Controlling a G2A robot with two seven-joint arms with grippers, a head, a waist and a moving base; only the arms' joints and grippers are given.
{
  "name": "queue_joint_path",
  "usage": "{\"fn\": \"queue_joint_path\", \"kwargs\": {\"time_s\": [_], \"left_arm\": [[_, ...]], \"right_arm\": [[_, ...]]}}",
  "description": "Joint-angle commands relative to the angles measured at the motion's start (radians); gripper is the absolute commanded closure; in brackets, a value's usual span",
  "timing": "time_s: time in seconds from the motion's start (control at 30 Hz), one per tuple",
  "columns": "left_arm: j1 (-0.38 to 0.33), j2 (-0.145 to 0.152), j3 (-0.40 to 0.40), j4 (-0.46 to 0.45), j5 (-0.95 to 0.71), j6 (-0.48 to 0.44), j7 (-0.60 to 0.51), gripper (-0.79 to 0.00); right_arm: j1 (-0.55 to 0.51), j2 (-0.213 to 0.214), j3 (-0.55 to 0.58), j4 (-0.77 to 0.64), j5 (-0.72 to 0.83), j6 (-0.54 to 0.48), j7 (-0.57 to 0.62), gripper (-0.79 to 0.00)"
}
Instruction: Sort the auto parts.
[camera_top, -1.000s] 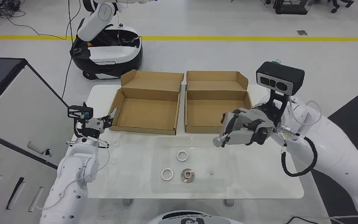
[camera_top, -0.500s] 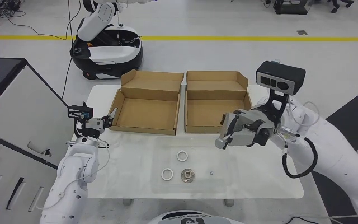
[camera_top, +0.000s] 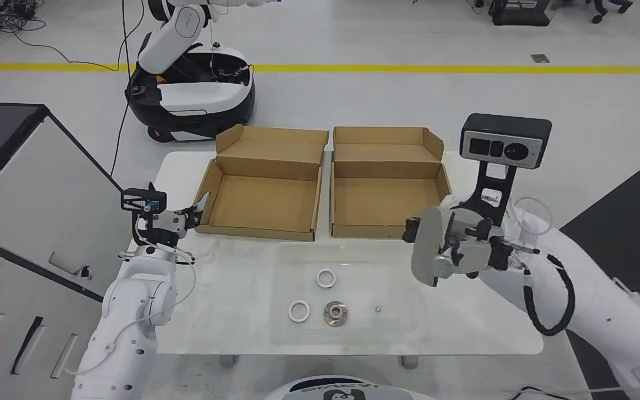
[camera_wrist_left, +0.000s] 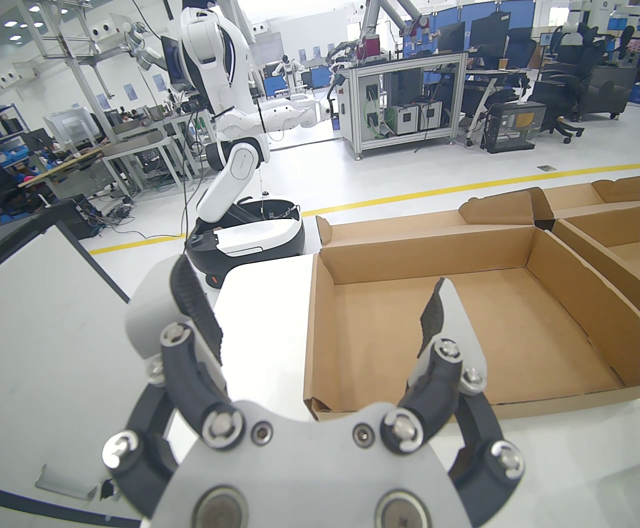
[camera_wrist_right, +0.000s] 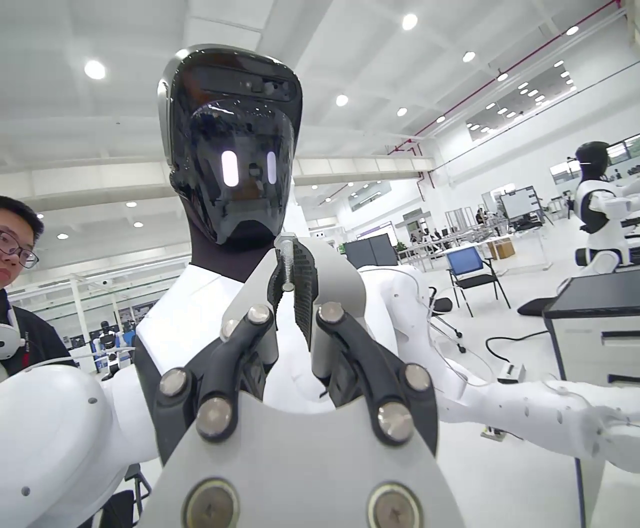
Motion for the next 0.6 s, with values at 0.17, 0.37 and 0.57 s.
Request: {"fn": "queue_joint_path", "kwargs": {"time_s": [0.17, 0.37, 0.57], "left_arm": [[0.000, 0.000, 0.000, 0.000, 0.000, 0.000, 0.000, -0.785], [0.000, 0.000, 0.000, 0.000, 0.000, 0.000, 0.000, -0.785], [0.000, 0.000, 0.000, 0.000, 0.000, 0.000, 0.000, -0.785]], "right_arm": [[-0.025, -0.030, 0.033, 0.003, 0.035, 0.033, 0.033, 0.000], [-0.047, -0.048, 0.078, 0.048, -0.010, 0.077, 0.077, 0.000], [-0.071, -0.052, 0.124, 0.111, -0.114, 0.130, 0.123, 0.000]]}}
